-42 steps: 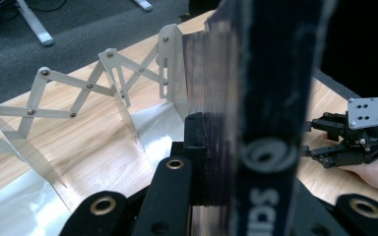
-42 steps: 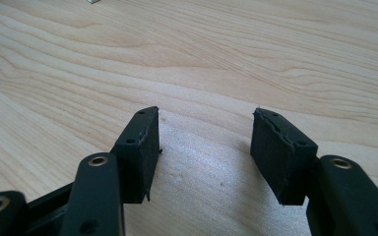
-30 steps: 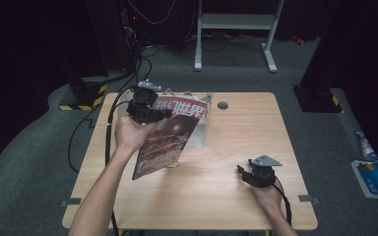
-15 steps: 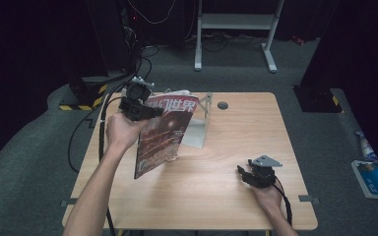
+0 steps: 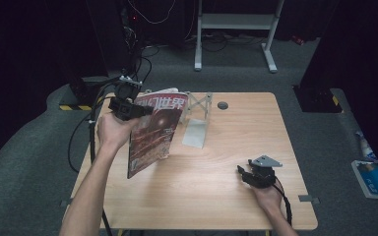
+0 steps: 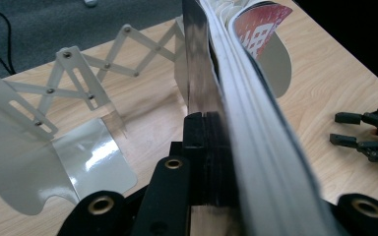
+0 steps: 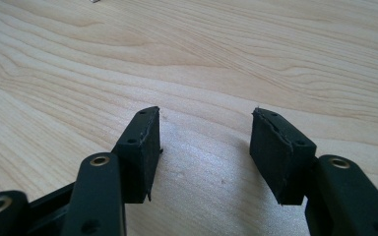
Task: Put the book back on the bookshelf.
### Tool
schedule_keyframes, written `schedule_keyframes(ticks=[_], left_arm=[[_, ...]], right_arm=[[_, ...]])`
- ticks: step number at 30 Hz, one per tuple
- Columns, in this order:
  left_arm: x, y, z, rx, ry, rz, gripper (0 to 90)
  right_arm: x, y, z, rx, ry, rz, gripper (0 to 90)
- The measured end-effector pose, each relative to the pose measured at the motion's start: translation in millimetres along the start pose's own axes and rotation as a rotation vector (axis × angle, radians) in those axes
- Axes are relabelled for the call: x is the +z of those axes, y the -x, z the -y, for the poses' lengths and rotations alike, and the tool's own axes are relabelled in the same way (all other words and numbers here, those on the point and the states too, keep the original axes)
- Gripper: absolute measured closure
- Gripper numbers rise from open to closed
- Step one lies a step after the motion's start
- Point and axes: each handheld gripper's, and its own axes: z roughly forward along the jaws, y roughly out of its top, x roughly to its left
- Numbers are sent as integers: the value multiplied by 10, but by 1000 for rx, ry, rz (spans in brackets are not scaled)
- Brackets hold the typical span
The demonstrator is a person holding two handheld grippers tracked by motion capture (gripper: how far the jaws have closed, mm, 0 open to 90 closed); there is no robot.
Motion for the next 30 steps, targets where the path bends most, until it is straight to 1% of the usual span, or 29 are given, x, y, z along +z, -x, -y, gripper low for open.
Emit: schedule_keyframes(ticks=[2, 5, 6, 9, 13, 14, 15, 17, 19, 20, 21, 23, 24, 25, 27, 29, 30], left_arm=[[-25, -38, 12, -20, 9, -1, 826], [-37, -60, 18, -24, 12, -6, 827], [-44, -67, 22, -35, 15, -7, 827], [-70, -93, 39, -46, 36, -26, 828], [-102, -143, 80, -73, 65, -31, 828], [-102, -143, 80, -73, 65, -31, 828], [-127, -174, 99, -90, 74, -29, 828], [-142, -193, 107, -95, 79, -32, 828], [-176, -224, 130, -125, 94, -26, 827], [-203, -253, 158, -146, 109, -17, 827], [-203, -253, 158, -146, 109, -17, 827], [-248, -294, 211, -174, 130, -10, 827], [-248, -294, 211, -174, 130, -10, 827], [-275, -325, 239, -189, 138, -13, 828], [-300, -356, 259, -205, 145, -21, 828], [-310, -365, 268, -211, 152, -27, 828], [-327, -386, 288, -214, 165, -43, 828]], right_arm=[[1, 3, -1, -3, 1, 0, 453], [1, 5, 1, -5, 1, 2, 454], [1, 5, 1, -4, 1, 2, 454], [0, 5, 1, -5, 1, 2, 453], [1, 3, 2, -4, 2, 3, 450], [2, 2, 1, -4, 3, 4, 449], [3, 4, 1, -6, 3, 4, 449], [4, 2, 1, -5, 3, 5, 449], [4, 2, 1, -7, 4, 5, 449], [4, 1, 1, -8, 4, 5, 449], [4, 1, 2, -8, 4, 5, 449], [3, 1, 3, -8, 4, 5, 448], [3, 1, 3, -8, 4, 5, 448], [1, 0, 4, -6, 4, 6, 448], [0, 2, 6, -7, 5, 6, 448], [0, 1, 6, -6, 4, 5, 448], [-1, 1, 5, -8, 4, 5, 448]])
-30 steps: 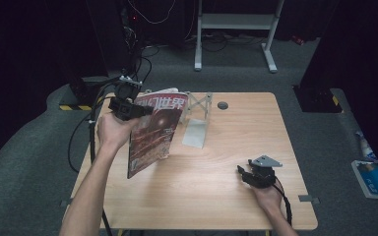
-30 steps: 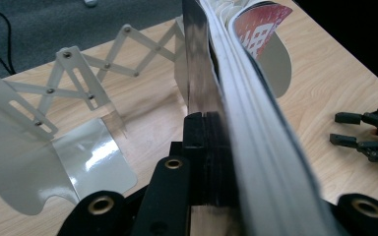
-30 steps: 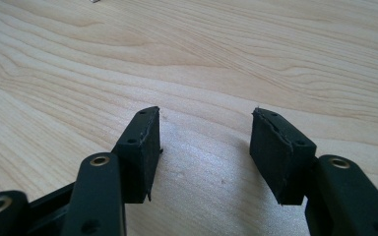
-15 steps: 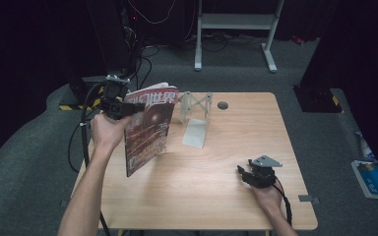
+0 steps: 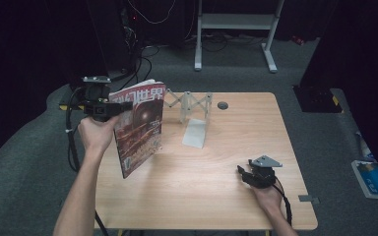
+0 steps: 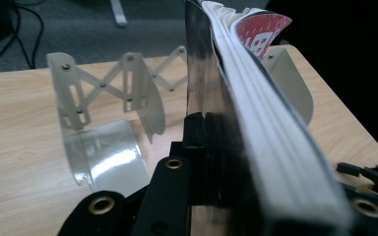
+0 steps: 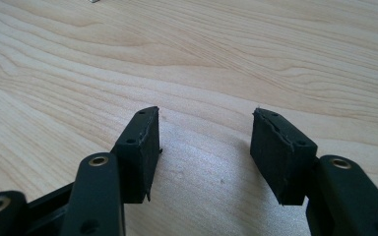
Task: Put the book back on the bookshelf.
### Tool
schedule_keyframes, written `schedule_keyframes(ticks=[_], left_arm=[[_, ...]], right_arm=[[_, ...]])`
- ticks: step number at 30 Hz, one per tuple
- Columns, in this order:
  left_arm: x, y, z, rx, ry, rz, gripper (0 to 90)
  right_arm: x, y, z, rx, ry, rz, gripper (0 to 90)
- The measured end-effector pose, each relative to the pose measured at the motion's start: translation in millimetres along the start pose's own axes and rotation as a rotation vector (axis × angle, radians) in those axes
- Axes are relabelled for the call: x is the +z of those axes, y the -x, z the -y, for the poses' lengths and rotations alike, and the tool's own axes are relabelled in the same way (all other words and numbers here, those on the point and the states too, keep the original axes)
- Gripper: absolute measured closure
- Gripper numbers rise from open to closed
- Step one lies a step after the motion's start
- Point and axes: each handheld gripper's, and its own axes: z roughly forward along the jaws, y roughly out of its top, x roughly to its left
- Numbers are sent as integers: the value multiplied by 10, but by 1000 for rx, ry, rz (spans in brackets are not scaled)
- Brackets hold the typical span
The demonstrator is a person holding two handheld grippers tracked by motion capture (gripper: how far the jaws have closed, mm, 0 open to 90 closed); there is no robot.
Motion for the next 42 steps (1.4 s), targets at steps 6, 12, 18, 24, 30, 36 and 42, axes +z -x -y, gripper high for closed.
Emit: schedule_keyframes(ticks=[6, 12, 18, 24, 30, 36, 42], left_arm=[[-44, -101, 37, -22, 19, -24, 829], [-39, -221, 77, -60, 40, -30, 830], [0, -339, 138, -101, 82, -81, 831], [95, -352, 152, -78, 89, -141, 832], [235, -313, 135, -57, 94, -171, 832], [354, -323, 118, -75, 115, -171, 832], [450, -302, 77, -53, 118, -198, 832]], right_arm=[[0, 0, 0, 2, 0, -1, 448], [1, -2, 0, 0, 0, -2, 448], [6, -1, -1, 4, 3, -1, 446], [7, -3, -1, 0, 4, 1, 446], [7, -3, -1, 4, 2, 0, 446], [7, -4, -1, 3, 3, 2, 445], [9, -2, -2, 4, 3, 2, 445]])
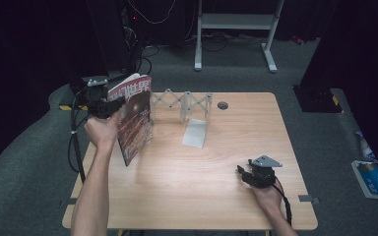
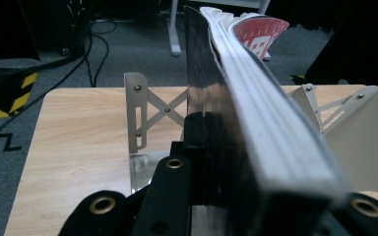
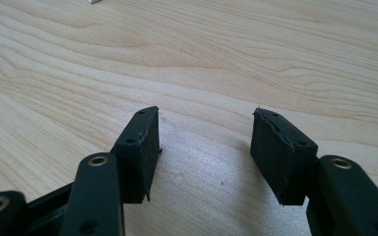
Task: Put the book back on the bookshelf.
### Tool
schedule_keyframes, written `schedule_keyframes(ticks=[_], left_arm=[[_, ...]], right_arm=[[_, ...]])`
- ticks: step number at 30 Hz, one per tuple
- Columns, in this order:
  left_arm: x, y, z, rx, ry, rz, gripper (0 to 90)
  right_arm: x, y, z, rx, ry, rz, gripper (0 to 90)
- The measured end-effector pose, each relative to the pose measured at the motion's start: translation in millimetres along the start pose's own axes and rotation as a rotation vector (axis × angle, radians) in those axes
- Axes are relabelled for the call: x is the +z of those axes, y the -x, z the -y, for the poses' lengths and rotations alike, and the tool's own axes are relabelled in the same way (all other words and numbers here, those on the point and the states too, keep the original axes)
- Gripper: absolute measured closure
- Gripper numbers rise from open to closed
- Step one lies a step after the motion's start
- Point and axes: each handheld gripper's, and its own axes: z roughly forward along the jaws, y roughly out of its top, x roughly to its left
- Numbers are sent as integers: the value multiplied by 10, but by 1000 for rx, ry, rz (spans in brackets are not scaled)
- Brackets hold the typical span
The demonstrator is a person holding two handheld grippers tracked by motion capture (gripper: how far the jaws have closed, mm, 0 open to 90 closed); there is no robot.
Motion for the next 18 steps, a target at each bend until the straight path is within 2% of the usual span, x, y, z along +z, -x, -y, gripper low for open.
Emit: schedule_keyframes(ticks=[7, 15, 18], left_arm=[[85, 11, -25, -22, 28, -5, 832], [173, -14, -23, -23, 46, -33, 832], [190, -27, -22, -46, 66, -29, 832]], right_arm=[[3, -1, -1, 3, 0, 0, 445], [5, -2, -2, -1, 2, 2, 444], [6, -2, -2, 3, 1, 1, 443]])
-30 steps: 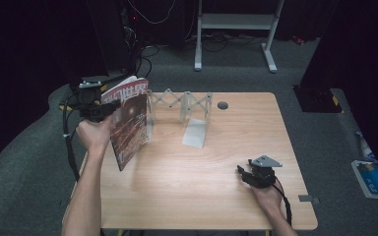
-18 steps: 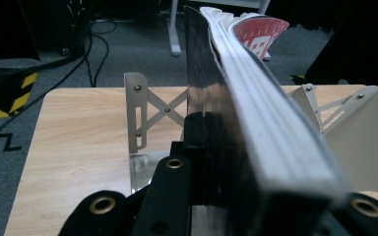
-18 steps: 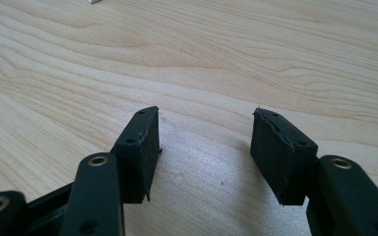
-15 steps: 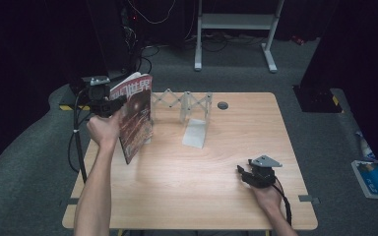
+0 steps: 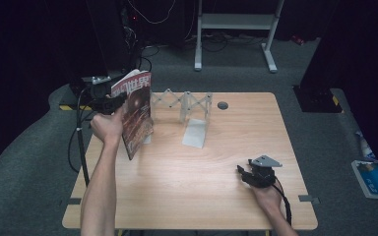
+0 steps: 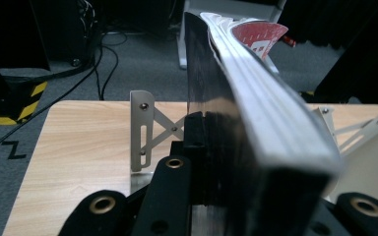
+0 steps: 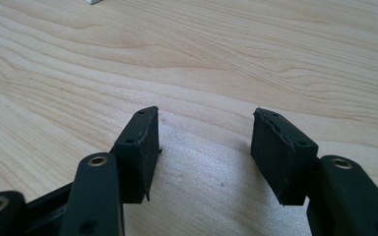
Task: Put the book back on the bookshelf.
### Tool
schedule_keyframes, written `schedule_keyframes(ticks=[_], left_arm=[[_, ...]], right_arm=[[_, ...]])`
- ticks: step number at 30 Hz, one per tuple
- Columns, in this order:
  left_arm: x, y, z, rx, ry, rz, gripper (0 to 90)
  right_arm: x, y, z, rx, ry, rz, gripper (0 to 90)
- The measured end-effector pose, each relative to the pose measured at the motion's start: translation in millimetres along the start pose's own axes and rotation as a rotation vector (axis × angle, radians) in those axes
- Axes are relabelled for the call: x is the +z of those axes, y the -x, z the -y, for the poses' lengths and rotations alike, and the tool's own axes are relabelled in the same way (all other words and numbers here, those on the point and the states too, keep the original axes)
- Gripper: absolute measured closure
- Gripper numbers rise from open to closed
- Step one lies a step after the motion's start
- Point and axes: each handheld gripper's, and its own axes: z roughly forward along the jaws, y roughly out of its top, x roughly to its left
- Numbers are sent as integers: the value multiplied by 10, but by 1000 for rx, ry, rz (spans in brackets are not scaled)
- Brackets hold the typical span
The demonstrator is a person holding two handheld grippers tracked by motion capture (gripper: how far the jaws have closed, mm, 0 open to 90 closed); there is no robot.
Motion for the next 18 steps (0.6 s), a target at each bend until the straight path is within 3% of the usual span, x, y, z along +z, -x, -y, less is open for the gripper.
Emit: schedule_keyframes(ticks=[9, 12, 18], left_arm=[[112, -22, 88, -62, 44, 2, 831], [142, 18, 96, -36, 40, -1, 828], [148, 31, 79, -31, 1, 0, 812]], right_arm=[[2, 2, -1, 1, 0, 1, 441], [3, 3, -1, -1, 1, 2, 441], [3, 1, -1, 2, 1, 2, 441]])
